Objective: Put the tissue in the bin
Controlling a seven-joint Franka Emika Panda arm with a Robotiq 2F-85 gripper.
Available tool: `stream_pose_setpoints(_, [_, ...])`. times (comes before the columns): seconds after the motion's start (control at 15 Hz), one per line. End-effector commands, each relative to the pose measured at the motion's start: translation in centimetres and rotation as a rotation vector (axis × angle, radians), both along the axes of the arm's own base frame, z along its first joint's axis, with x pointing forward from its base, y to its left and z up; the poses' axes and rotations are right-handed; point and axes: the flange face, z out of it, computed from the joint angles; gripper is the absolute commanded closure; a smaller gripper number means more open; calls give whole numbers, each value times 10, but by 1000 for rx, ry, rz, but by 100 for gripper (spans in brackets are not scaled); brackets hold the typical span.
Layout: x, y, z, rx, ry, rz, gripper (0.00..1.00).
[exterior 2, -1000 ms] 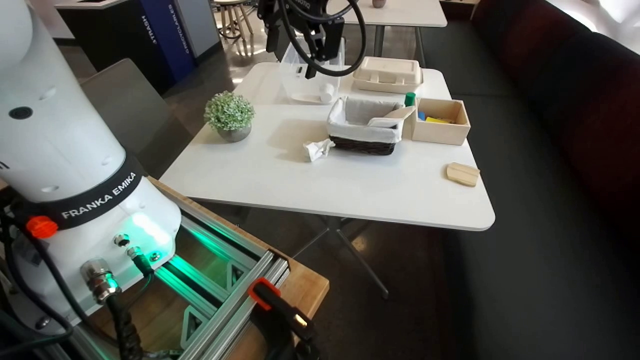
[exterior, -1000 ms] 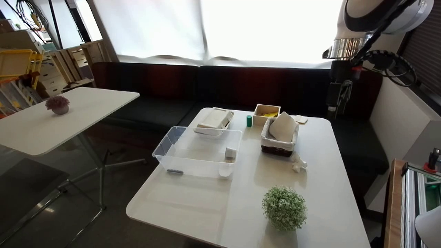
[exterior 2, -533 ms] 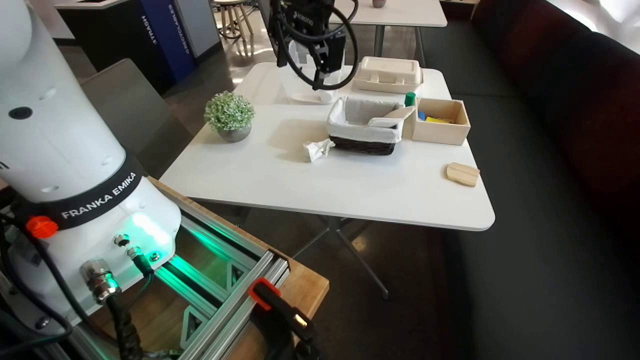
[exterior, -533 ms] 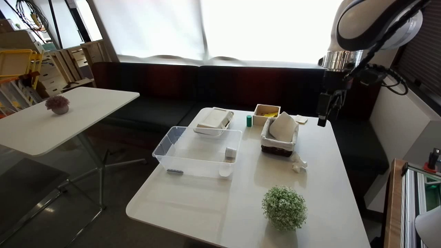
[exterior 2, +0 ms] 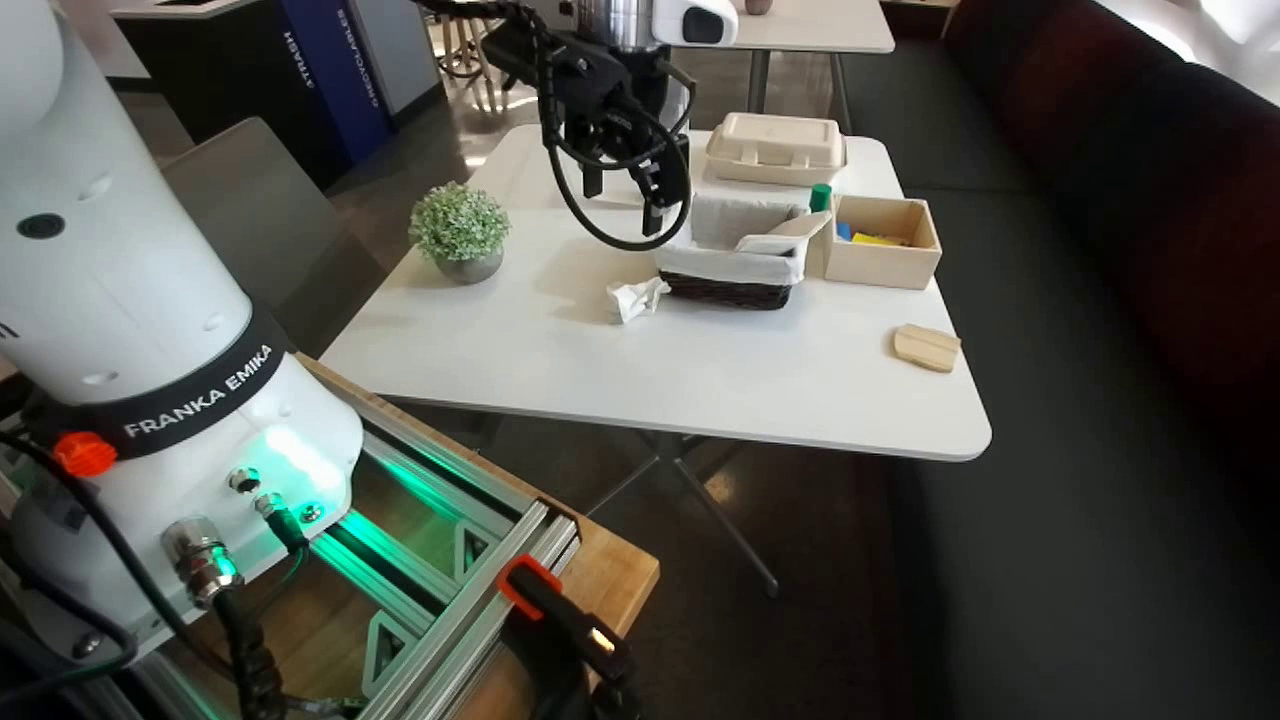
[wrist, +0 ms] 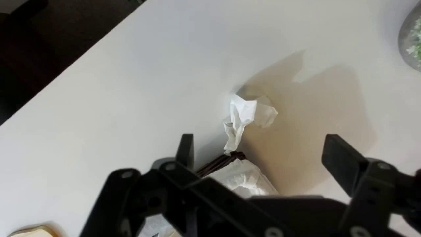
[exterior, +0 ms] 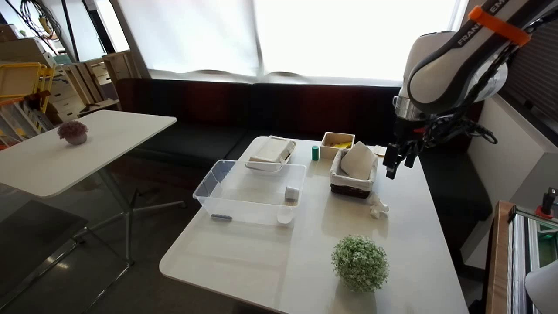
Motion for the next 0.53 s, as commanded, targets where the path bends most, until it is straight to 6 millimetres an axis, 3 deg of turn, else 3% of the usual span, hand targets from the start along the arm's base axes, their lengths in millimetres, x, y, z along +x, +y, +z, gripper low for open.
stream_pose_setpoints(0.0, [0, 0, -33, -25, 18, -31, 0])
stream_pose_setpoints(0.33, [-7, 0, -65, -24, 43, -43, 0])
stream_pose_setpoints(0.47, [-9, 4, -72, -10, 62, -46, 13])
